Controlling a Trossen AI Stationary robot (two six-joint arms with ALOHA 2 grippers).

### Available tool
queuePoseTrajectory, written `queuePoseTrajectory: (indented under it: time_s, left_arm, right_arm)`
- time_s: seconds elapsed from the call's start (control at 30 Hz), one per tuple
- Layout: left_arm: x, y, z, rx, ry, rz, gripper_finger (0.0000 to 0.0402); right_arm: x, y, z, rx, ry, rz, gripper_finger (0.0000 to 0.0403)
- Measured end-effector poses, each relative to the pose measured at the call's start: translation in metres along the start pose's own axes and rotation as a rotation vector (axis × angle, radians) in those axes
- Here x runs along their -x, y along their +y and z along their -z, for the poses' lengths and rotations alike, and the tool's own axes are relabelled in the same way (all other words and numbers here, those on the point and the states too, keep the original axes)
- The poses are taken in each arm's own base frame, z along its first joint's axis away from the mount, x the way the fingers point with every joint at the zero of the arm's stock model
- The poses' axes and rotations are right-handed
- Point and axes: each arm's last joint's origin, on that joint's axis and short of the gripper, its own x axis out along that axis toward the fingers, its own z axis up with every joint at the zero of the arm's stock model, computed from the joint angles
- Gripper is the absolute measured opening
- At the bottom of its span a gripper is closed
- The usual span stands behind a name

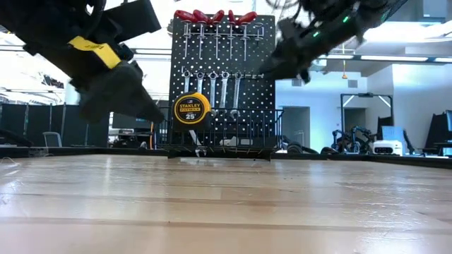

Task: Hang tools onto peg board
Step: Hang the wrench into the pegboard, then return to Home Position

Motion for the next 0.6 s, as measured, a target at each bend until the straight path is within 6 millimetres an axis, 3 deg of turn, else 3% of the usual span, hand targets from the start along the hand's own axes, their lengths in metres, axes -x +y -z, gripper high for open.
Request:
queuePoseTrajectory:
  time_s: [0.17,0.3,0.47,0.6]
  left_arm:
    - [0.006,0.006,-0.002,-0.015,0.027,0.019,0.0]
    - [0.029,0.021,-0.004,0.026,-0.001,0.055,0.0]
    - [0.054,0.055,0.003,0.196,-0.1,0.097,0.0]
    - [0.047,0.095,0.006,0.405,-0.135,0.037,0.0]
  right_arm:
    - [0.041,0.037,0.012,0.193,0.101,0.018,0.0158]
    - [0.067,0.066,0.029,0.244,0.117,0.022,0.0155]
    - [0.082,0.098,0.08,0.249,0.076,-0.082,0.0154]
    - [0.08,0.114,0.118,0.249,-0.019,-0.121,0.0154]
